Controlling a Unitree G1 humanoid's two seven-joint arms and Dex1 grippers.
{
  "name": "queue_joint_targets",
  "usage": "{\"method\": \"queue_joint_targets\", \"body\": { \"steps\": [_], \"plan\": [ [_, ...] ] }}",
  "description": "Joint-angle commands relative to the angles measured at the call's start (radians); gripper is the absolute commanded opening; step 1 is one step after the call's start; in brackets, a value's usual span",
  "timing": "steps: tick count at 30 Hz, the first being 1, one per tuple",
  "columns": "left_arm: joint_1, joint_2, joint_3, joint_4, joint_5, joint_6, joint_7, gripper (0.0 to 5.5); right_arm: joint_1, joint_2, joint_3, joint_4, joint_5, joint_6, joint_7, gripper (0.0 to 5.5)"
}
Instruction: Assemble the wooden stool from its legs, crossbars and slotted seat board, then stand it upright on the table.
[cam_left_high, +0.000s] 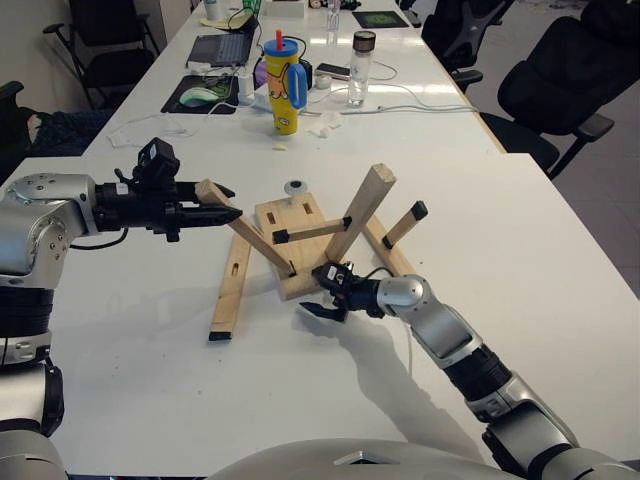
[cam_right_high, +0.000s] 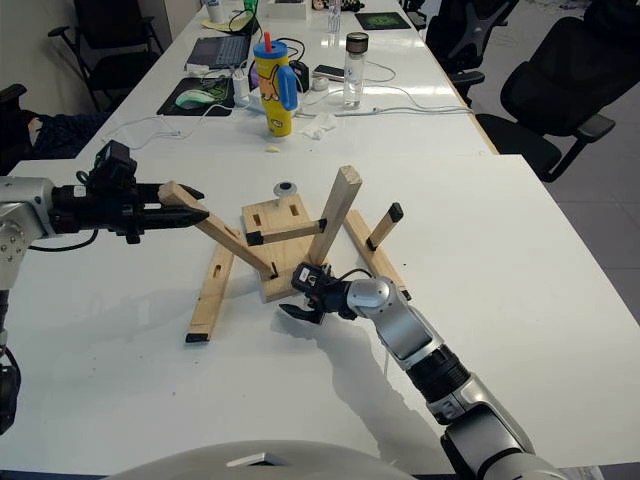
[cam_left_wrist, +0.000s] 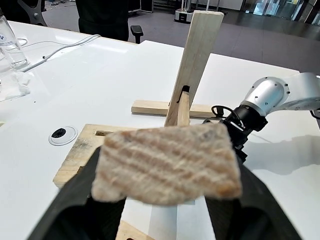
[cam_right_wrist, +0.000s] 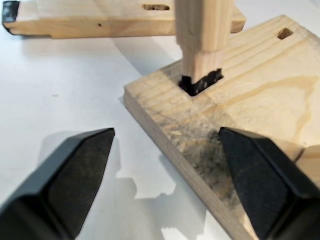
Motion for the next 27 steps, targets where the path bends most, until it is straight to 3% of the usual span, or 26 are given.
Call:
{"method": "queue_joint_targets", "body": {
  "steps": [1, 10, 18, 27],
  "plan": [
    [-0.040, 0.031, -0.049, 0.024, 0.087, -0.014, -0.016, 2.02, 0.066, -0.022, 0.042, 0.052, -0.013, 0.122, 0.025, 3.87],
    [-0.096, -0.052, -0.136, -0.083, 0.080, 0.059, -0.020, 2.01, 0.072, 0.015, 0.010, 0.069, 0.036, 0.236, 0.013, 3.87],
    [0.028, -0.141, -0.174, -0.167, 0.081, 0.107, 0.081, 2.01, 0.071, 0.025, 0.018, 0.087, 0.051, 0.259, 0.025, 3.87],
    [0.040, -0.248, -0.219, 0.000, 0.193, -0.022, 0.158, 2.01, 0.073, 0.029, 0.027, 0.151, 0.045, 0.218, 0.039, 3.87]
  ]
}}
